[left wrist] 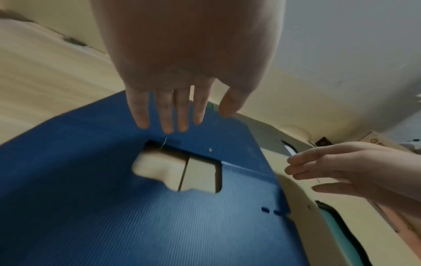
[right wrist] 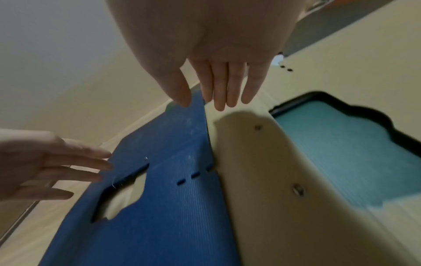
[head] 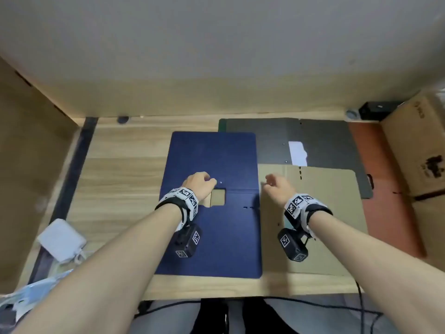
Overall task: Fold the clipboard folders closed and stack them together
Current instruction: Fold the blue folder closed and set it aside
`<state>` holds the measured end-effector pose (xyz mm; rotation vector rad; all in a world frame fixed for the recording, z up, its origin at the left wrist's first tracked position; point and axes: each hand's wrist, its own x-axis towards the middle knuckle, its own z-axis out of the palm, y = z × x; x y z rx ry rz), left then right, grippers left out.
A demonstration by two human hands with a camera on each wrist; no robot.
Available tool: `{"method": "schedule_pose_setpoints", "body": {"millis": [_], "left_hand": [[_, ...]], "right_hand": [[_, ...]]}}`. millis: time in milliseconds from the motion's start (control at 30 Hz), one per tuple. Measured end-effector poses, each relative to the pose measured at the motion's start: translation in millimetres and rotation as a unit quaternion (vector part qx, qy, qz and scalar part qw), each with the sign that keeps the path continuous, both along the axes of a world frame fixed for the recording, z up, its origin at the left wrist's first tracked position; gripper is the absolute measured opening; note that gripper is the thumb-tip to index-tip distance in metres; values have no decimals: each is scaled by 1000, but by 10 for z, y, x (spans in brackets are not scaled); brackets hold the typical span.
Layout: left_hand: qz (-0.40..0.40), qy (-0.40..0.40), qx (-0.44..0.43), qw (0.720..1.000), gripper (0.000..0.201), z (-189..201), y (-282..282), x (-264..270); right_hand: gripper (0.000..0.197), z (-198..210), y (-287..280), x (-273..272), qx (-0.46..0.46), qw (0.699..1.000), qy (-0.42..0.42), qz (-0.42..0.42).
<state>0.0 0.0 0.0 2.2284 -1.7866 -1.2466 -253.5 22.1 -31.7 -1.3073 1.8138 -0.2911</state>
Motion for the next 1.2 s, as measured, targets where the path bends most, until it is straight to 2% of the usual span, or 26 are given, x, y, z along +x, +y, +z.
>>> {"method": "schedule_pose_setpoints", "body": {"millis": [167, 267, 333, 400, 467, 600, 667, 733, 800, 933, 1033, 1133, 1200], "left_hand": [[16, 21, 16, 1000, 38, -263, 221, 56], [5, 39, 12, 999, 31, -362, 298, 51], [-59, 18, 26, 998, 22, -371, 344, -8], [-132, -18, 39, 990, 28, -334, 390, -112], [-167, -48, 54, 983, 45, -317, 446, -238], [-157, -102, 90, 978, 114, -355, 551, -469], [-141, -121, 91, 978, 131, -378, 586, -528], [-136, -147, 81, 976, 140, -406, 635, -565], [-127, -166, 67, 976, 143, -426, 686, -600], [-99, -164, 77, 979, 133, -353, 736, -703], [-117, -129, 111, 979, 126, -190, 691, -714], [-148, -96, 128, 976, 125, 92, 545, -632], [-160, -81, 128, 975, 126, 311, 410, -547]], "right_hand": [[38, -178, 103, 49, -26, 999, -15, -25], [39, -161, 109, 124, -34, 999, -9, -29], [44, -174, 117, 154, -33, 999, -8, -31], [48, -194, 122, 181, -27, 999, -10, -32], [53, -203, 128, 214, -12, 998, -40, -38], [65, -253, 163, 321, 30, 993, -108, -33], [68, -246, 187, 373, 48, 988, -144, -35], [68, -247, 200, 396, 61, 979, -187, -48], [65, -200, 201, 401, 57, 972, -220, -56], [64, -164, 204, 392, 25, 978, -207, -26], [72, -143, 236, 331, -29, 988, -151, 13], [81, 35, 131, 248, -93, 989, -79, 86], [73, 192, -11, 229, -158, 979, -28, 129]]}}
